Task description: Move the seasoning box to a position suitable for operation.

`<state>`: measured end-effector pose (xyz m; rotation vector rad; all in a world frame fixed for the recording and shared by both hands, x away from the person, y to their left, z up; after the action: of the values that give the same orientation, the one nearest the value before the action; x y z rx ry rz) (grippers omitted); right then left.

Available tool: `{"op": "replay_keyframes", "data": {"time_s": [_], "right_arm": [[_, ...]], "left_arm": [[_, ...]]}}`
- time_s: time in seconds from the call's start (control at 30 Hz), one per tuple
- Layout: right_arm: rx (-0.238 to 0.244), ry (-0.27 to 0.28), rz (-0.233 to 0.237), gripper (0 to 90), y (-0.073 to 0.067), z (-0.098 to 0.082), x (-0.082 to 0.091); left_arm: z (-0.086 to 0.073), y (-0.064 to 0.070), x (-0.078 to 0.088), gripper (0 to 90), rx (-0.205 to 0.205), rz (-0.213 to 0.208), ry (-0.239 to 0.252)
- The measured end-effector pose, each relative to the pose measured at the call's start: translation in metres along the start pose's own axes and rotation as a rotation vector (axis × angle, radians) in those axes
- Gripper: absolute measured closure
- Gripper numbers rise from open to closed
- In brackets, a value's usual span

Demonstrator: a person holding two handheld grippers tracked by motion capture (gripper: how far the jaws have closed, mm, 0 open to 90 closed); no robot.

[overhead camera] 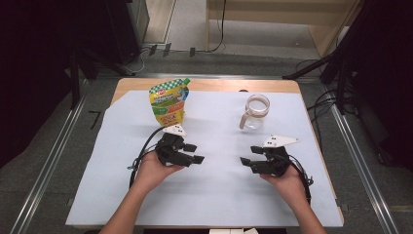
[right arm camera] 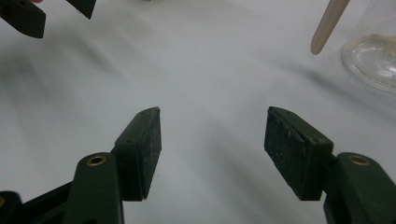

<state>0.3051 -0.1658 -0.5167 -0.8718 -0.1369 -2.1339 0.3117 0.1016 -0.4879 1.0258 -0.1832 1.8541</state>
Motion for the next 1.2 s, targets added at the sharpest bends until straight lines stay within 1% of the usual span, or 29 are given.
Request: {"op": "replay_keyframes", "data": {"time_s": [0.07,0.1,0.13,0.2,0.23,0.27,0.33,0.43,0.57,0.6,0.67,0.73,0.77,0.8,0.83,0.9,0.93,0.97,1.0,1.03,1.07,1.1,1.13,1.17,1.2], "right_arm": [[0.006,-0.002,0.0,38.0,0.0,0.0,0.0],[0.003,-0.001,0.0,38.0,0.001,0.0,0.0],[0.002,0.001,0.003,38.0,0.001,0.0,0.0],[-0.005,0.001,0.005,38.0,0.001,0.0,0.0],[-0.011,0.001,0.004,38.0,0.003,0.0,-0.001],[-0.011,-0.001,0.005,38.1,0.003,0.0,-0.001],[-0.015,-0.004,0.006,38.2,0.004,-0.001,-0.002],[-0.005,-0.014,0.001,38.2,0.004,-0.001,-0.003],[-0.008,-0.011,-0.005,38.1,0.005,-0.001,-0.003],[-0.01,-0.007,-0.015,38.2,0.007,0.0,-0.001],[-0.01,-0.007,-0.019,38.2,0.008,0.0,-0.001],[-0.017,-0.015,-0.043,38.2,0.015,0.001,-0.001],[-0.042,-0.007,-0.058,38.2,0.021,0.002,0.001],[-0.055,0.001,-0.068,38.2,0.025,0.003,0.002],[-0.055,0.001,-0.068,38.2,0.025,0.003,0.002],[-0.085,0.018,-0.084,38.2,0.03,0.005,0.006],[-0.117,0.034,-0.082,38.2,0.035,0.006,0.009],[-0.131,0.044,-0.081,38.3,0.037,0.007,0.011],[-0.131,0.044,-0.081,38.3,0.037,0.007,0.011],[-0.136,0.058,-0.085,38.4,0.039,0.009,0.012],[-0.143,0.067,-0.111,38.1,0.046,0.011,0.014],[-0.143,0.067,-0.111,38.1,0.046,0.011,0.014],[-0.156,0.045,-0.134,36.9,0.054,0.014,0.015],[-0.15,0.042,-0.144,36.8,0.057,0.016,0.015],[-0.15,0.042,-0.144,36.8,0.057,0.016,0.015]], "left_arm": [[0.0,0.0,0.0,41.9,0.003,-0.008,0.005],[0.001,0.001,0.001,41.9,0.023,-0.038,0.01],[0.002,0.002,0.002,41.9,0.024,-0.049,0.016],[0.003,0.004,0.002,42.0,0.026,-0.057,0.025],[0.004,0.007,0.003,42.1,0.011,-0.062,0.034],[0.004,0.007,0.003,42.2,-0.002,-0.058,0.029],[0.004,0.007,0.003,42.1,-0.009,-0.055,0.024],[0.003,0.004,0.004,42.0,-0.01,-0.048,0.018],[0.003,0.003,0.007,41.8,-0.005,-0.043,0.029],[0.003,0.002,0.007,41.5,-0.004,-0.038,0.029],[0.002,0.001,0.007,41.4,-0.006,-0.031,0.023],[0.003,0.0,0.007,41.4,0.001,-0.037,0.031],[0.003,-0.001,0.008,41.4,0.003,-0.041,0.034],[0.003,-0.001,0.007,41.3,0.002,-0.045,0.029],[0.003,-0.001,0.007,41.1,0.002,-0.045,0.029],[0.002,0.0,0.007,41.1,-0.003,-0.047,0.023],[0.002,0.001,0.006,41.1,-0.007,-0.047,0.022],[0.002,0.001,0.006,41.1,-0.011,-0.052,0.021],[0.002,0.001,0.006,41.1,-0.011,-0.052,0.021],[0.003,0.001,0.006,41.1,-0.01,-0.054,0.023],[0.003,0.001,0.006,41.1,-0.017,-0.055,0.021],[0.003,0.001,0.006,41.1,-0.017,-0.055,0.021],[0.003,0.002,0.007,41.1,-0.019,-0.052,0.023],[0.003,0.002,0.008,41.1,-0.019,-0.054,0.025],[0.003,0.002,0.008,41.1,-0.019,-0.054,0.025]]}}
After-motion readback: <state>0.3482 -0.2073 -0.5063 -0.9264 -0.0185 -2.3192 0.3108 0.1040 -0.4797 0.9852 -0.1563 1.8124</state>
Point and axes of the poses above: each handheld gripper's, and its own axes: x roughly backward along the jaws, z roughly out of its top, y roughly to its right, the point moved 5 cm from there along -x, roughly forward along the jaws, and after that the axes turned 3 degrees about -y, right-handed, at the moved point
